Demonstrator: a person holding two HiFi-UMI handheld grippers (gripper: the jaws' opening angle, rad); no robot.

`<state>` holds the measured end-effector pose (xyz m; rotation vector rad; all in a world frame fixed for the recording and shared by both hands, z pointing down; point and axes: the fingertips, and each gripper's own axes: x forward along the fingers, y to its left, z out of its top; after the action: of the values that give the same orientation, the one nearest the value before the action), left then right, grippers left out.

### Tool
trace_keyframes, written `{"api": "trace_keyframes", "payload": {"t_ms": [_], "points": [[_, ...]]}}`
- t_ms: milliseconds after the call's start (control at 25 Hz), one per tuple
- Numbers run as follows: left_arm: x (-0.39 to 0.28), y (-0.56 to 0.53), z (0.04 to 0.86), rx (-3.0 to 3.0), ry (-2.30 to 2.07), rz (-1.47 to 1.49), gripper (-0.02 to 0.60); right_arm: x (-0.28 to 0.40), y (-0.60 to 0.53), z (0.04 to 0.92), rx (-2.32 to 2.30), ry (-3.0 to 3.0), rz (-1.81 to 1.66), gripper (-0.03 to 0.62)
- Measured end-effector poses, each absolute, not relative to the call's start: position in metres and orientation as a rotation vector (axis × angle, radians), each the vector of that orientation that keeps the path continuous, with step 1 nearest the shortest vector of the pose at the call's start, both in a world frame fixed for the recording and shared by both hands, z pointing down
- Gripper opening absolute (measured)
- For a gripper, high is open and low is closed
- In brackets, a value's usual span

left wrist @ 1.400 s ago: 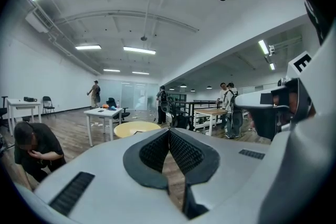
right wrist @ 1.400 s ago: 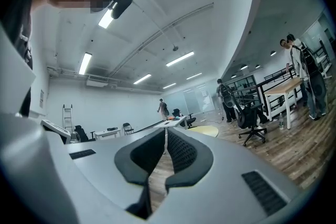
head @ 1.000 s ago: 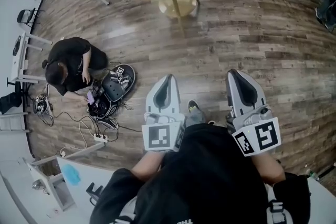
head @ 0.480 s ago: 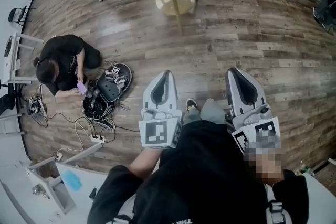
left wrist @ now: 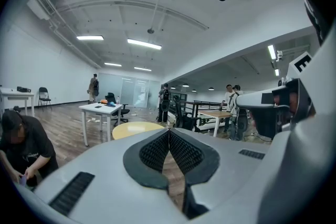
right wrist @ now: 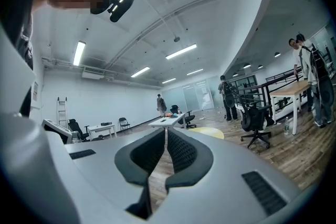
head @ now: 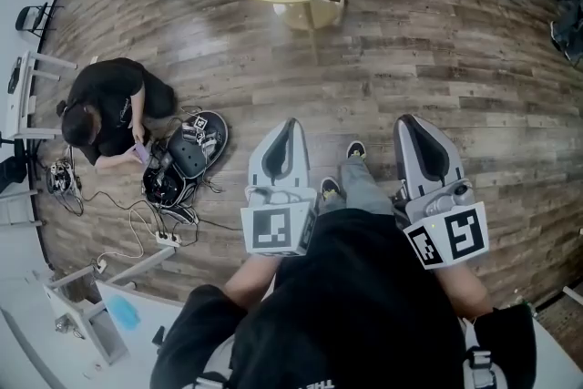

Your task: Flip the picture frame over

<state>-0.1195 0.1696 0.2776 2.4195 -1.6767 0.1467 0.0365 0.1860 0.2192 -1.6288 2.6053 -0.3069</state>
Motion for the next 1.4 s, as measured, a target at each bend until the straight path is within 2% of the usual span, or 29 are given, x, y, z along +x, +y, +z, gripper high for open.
{"api": "trace_keyframes", "payload": {"t_ms": [440, 880, 1400], "points": [[-0.065, 0.064, 0.266, 2.435, -1.748, 0.236, 0.023, 0.097, 0.074, 0.22, -1.551, 2.566, -0.34, 0.028], [-0.021, 0.01, 0.27, 2.428, -1.719, 0.252, 0.023, 0.139, 0.02, 0.235, -1.559, 2.525, -0.412, 0.026], [-0.042, -0.059, 0.277, 2.468, -1.678, 0.232, 0.023, 0.124, -0.046, 0.247, -1.647, 2.542, -0.391, 0.028]]}}
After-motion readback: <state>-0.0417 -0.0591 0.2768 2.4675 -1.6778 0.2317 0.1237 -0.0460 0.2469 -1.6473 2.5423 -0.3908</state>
